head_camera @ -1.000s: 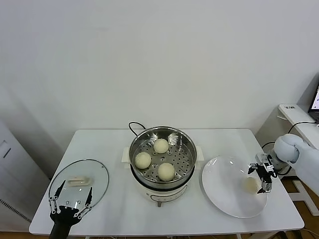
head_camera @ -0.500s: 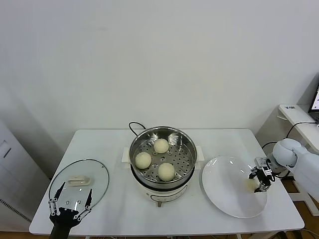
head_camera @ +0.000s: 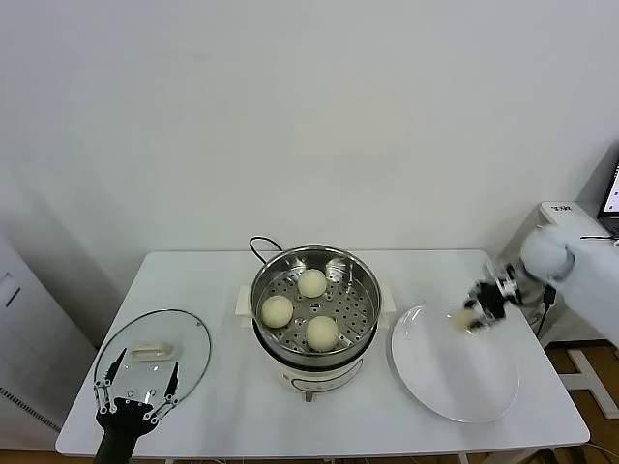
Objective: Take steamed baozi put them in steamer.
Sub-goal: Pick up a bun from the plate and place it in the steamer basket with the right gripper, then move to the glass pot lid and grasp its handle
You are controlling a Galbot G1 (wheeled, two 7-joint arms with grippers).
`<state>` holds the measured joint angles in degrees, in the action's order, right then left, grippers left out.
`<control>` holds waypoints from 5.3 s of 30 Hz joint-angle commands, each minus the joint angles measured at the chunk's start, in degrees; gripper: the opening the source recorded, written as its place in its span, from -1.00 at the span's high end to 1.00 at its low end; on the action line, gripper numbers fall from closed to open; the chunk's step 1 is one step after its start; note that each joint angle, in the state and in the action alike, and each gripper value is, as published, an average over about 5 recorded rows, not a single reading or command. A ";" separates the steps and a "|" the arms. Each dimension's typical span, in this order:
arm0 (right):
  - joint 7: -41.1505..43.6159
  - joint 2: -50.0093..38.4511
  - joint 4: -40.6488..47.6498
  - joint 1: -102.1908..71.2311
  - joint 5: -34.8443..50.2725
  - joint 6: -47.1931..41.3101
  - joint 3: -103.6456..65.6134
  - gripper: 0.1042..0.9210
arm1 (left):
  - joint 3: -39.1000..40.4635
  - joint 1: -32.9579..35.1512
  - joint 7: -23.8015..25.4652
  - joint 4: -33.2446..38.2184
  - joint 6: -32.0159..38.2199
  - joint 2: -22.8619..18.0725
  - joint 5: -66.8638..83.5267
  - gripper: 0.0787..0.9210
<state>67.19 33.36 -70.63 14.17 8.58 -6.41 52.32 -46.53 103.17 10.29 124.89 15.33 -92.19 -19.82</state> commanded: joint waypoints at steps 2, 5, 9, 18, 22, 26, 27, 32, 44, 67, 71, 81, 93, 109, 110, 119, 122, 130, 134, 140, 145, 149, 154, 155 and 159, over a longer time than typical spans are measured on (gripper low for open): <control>-3.29 15.28 -5.52 35.08 30.32 -12.53 25.70 0.23 | -0.03 -0.68 -0.03 0.18 -0.42 -2.14 0.17 -0.77; -5.78 17.81 -9.54 33.51 31.37 -16.45 25.89 0.22 | -0.38 -0.68 -0.07 0.13 -0.41 -2.19 0.60 -0.77; -8.10 19.99 -11.60 29.01 28.41 -17.87 25.52 0.22 | -0.97 -0.71 -0.12 -0.07 -0.37 -2.07 1.32 -0.77; -7.34 21.30 -9.53 19.65 15.07 -12.75 23.81 0.22 | -0.91 -0.91 -0.10 -0.60 -0.32 -1.99 1.52 -0.77; -6.84 21.26 -7.66 17.97 11.39 -11.05 23.19 0.22 | -0.86 -0.94 -0.10 -0.89 -0.25 -1.85 1.53 -0.77; -6.88 20.94 -6.91 16.86 11.07 -10.36 22.78 0.21 | -0.90 -1.06 -0.10 -1.13 -0.28 -1.72 1.55 -0.77; -6.98 20.94 -6.77 16.57 11.03 -10.26 22.61 0.20 | -0.88 -1.12 -0.10 -1.19 -0.29 -1.70 1.53 -0.77; -7.46 21.26 -5.93 15.52 11.09 -10.13 21.91 0.14 | -0.82 -1.32 -0.09 -1.23 -0.36 -1.74 1.45 -0.77; -8.41 21.91 -4.10 13.90 12.57 -10.42 21.02 -0.28 | -0.90 -1.34 -0.11 -1.50 -0.19 -2.01 1.47 -0.77; -59.27 4.32 -1.74 -21.78 43.75 5.74 -32.54 -0.76 | -0.68 -1.84 -1.61 0.90 -1.24 -1.75 1.46 -0.77; -65.89 4.74 -2.91 -39.91 43.99 10.01 -49.04 -0.76 | 0.59 -1.80 -2.67 1.46 -0.87 -2.00 0.61 -0.77; -65.70 10.43 -15.60 -77.80 41.32 15.99 -77.43 -0.76 | 1.66 -2.17 -4.47 2.61 -1.49 -1.17 0.60 -0.77; -57.16 25.02 -34.22 -109.42 30.83 19.23 -96.36 -0.76 | 2.50 -3.04 -5.71 0.92 -3.92 7.90 0.28 -0.77; -54.33 32.60 -38.34 -116.47 25.07 18.44 -99.30 -0.76 | -5.89 -8.79 -11.13 -17.94 11.28 13.58 -29.04 -0.77; -54.31 32.34 -38.34 -116.54 25.10 18.27 -99.39 -0.76 | -6.39 -9.17 -11.87 -19.73 12.37 14.16 -32.14 -0.77; -54.05 34.45 -37.37 -116.00 24.22 17.31 -98.98 -0.76 | -6.91 -14.65 -17.85 -30.83 13.03 19.86 -49.50 -0.77; -53.86 35.98 -37.37 -115.89 23.47 17.38 -99.12 -0.76 | -5.91 -16.70 -17.90 -32.11 11.68 20.87 -50.69 -0.77; -53.73 37.96 -38.36 -116.35 22.28 17.45 -100.22 -0.76 | -2.58 -22.63 -17.90 -35.57 8.92 20.70 -51.80 -0.77; -53.72 38.11 -38.99 -116.75 22.23 17.33 -100.76 -0.76 | -1.04 -25.31 -17.81 -36.98 7.76 20.57 -52.52 -0.77; -53.65 37.92 -39.25 -117.03 22.61 17.26 -102.04 -0.76 | 0.11 -28.02 -17.51 -39.28 5.73 20.53 -54.02 -0.77; -53.53 38.38 -39.35 -117.52 22.55 17.61 -102.05 -0.76 | 0.28 -30.33 -17.65 -42.29 4.58 20.42 -54.48 -0.77; -53.51 38.71 -39.62 -117.79 22.43 17.58 -101.81 -0.76 | 0.41 -31.46 -17.91 -42.41 3.46 20.12 -54.48 -0.77; -53.51 38.76 -39.91 -117.94 22.38 17.60 -101.80 -0.76 | 1.09 -31.43 -17.38 -41.74 2.64 20.10 -54.26 -0.75; -53.51 38.77 -39.97 -117.97 22.38 17.61 -101.82 -0.76 | 1.13 -31.38 -17.16 -41.69 2.62 20.07 -54.16 -0.73; -53.50 38.87 -40.20 -118.22 22.37 17.73 -101.95 -0.76 | 1.05 -31.00 -16.25 -41.42 3.18 20.07 -53.35 -0.54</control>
<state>13.63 71.85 -110.51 -103.74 31.08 11.22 -49.35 -45.90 73.92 -6.76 84.84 19.23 -72.29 -72.98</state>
